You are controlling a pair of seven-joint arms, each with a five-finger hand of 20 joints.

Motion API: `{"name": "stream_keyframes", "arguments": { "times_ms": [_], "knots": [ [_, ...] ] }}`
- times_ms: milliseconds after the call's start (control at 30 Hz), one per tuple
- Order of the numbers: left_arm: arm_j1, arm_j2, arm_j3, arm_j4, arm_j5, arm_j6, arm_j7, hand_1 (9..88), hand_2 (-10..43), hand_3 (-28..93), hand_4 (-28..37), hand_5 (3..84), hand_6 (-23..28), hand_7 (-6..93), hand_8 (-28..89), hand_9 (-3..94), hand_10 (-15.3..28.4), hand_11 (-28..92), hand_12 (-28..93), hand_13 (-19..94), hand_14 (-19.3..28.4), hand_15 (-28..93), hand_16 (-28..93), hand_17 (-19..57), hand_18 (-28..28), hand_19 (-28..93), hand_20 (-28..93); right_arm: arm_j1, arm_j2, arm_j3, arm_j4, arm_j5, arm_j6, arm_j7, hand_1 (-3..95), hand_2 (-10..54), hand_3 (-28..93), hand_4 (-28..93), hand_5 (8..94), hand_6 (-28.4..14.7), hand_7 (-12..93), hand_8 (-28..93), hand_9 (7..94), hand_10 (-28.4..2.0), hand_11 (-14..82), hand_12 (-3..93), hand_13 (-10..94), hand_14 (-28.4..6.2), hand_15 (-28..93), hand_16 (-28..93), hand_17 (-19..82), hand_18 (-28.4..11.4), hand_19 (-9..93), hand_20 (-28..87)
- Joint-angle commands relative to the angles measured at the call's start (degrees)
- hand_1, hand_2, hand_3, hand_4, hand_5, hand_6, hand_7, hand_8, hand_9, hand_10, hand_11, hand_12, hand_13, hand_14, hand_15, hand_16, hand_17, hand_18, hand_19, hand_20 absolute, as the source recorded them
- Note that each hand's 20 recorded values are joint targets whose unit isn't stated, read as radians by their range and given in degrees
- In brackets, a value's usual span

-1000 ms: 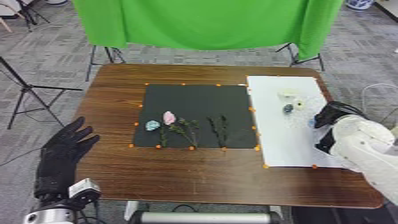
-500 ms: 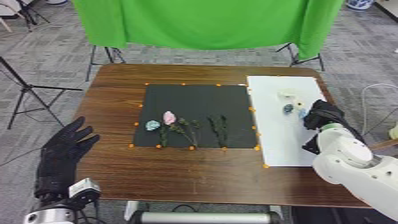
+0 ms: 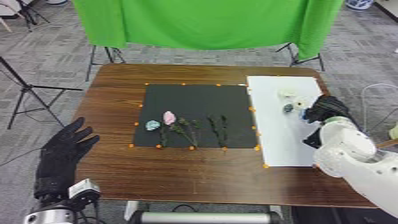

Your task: Arrange flowers

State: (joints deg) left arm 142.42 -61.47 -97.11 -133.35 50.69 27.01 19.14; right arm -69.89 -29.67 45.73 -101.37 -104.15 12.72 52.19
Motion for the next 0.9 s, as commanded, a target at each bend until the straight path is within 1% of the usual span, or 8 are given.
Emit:
{"name": "stream_keyframes", "arguments": {
  "times_ms": [33,133,333,567,600,733,833,900],
  "knots": [
    [0.5,-0.46,0.00,-0.04,0.13,0.10,-0.18,24.0,7.3,83,-22.0,37.2,9.0,17.1,-12,34.6,18.3,27,8,28,25.2,51,-10,-9.3,23.5,58,-1,0.0,-1.3,0.3,-0.6,0.4,-3.8,-2.2,32.4,-9.5,93,-28,50.4,-6.6,21,-16,54.8,-15.2,28.1,13.4,63,-9.0,84,9,21,-20.8,90,8],
    [0.5,-0.20,0.07,-0.08,-0.10,0.43,0.03,24.0,7.3,83,-21.9,37.2,9.0,17.1,-12,34.6,18.2,27,8,28,25.2,51,-10,-9.3,23.5,59,-1,1.9,-1.8,-1.6,-0.3,0.6,-3.9,-2.3,31.3,-9.5,92,-28,48.8,-6.8,21,-16,53.1,-15.5,28.1,13.2,62,-9.4,84,8,20,-20.7,90,8],
    [0.3,-0.46,0.05,0.00,0.20,0.11,-0.24,24.2,7.2,83,-21.8,37.2,9.0,17.1,-12,34.6,18.3,27,8,28,25.1,51,-10,-9.2,23.4,58,-1,5.3,-2.7,-5.2,0.6,0.0,-3.8,-0.7,29.8,-9.5,91,-28,47.0,-6.3,20,-15,52.2,-15.8,27.5,12.9,61,-9.8,85,8,20,-21.0,89,9],
    [0.3,-0.53,-0.03,0.00,0.11,-0.13,-0.31,24.1,7.3,83,-21.8,37.1,9.0,17.1,-12,34.6,18.2,27,8,28,25.3,51,-10,-9.2,23.4,58,-1,9.2,-2.6,-10.2,1.9,0.4,-2.3,1.1,29.6,-9.5,90,-28,47.7,-5.8,20,-15,52.6,-15.9,27.3,12.8,62,-10.1,85,7,20,-21.3,89,11],
    [0.1,-0.60,-0.05,0.01,0.38,-0.35,-0.61,24.1,7.3,83,-21.8,37.1,9.0,17.1,-12,34.6,18.2,27,8,28,25.3,51,-10,-9.2,23.4,58,-1,9.4,-2.3,-10.7,1.8,0.6,-2.2,1.4,30.0,-9.5,89,-28,48.2,-5.5,20,-15,53.5,-15.8,27.4,12.7,62,-10.0,85,7,20,-21.5,89,11],
    [0.3,-0.32,0.01,0.00,0.04,-0.06,0.00,24.2,7.3,83,-21.8,37.1,9.0,17.1,-12,34.6,18.2,27,8,28,25.3,51,-10,-9.2,23.4,58,-1,9.3,-2.1,-11.2,2.2,0.8,-2.8,1.7,31.9,-9.5,89,-28,50.6,-4.6,20,-15,55.9,-14.5,27.2,12.7,64,-9.6,84,7,21,-21.4,89,12],
    [0.3,-0.32,0.01,0.14,-0.02,-0.30,0.07,24.2,7.2,83,-21.8,37.1,9.0,16.9,-12,34.6,18.2,27,8,28,25.3,51,-10,-9.2,23.5,58,-1,9.4,-1.9,-12.1,2.4,1.0,-3.0,1.9,33.6,-9.5,89,-28,52.7,-3.5,21,-15,58.3,-13.7,26.9,12.7,64,-9.6,84,7,21,-21.4,89,12],
    [0.2,-0.23,0.09,0.21,-0.04,-0.28,0.21,24.2,7.2,83,-21.8,37.1,9.0,17.0,-12,34.6,18.2,27,8,28,25.4,50,-10,-9.3,23.5,58,-1,9.4,-1.8,-12.7,2.6,0.8,-3.3,1.9,35.9,-9.5,89,-28,55.5,-2.5,22,-16,60.8,-12.3,27.6,13.0,65,-9.1,83,7,22,-21.2,89,12]
  ]
}}
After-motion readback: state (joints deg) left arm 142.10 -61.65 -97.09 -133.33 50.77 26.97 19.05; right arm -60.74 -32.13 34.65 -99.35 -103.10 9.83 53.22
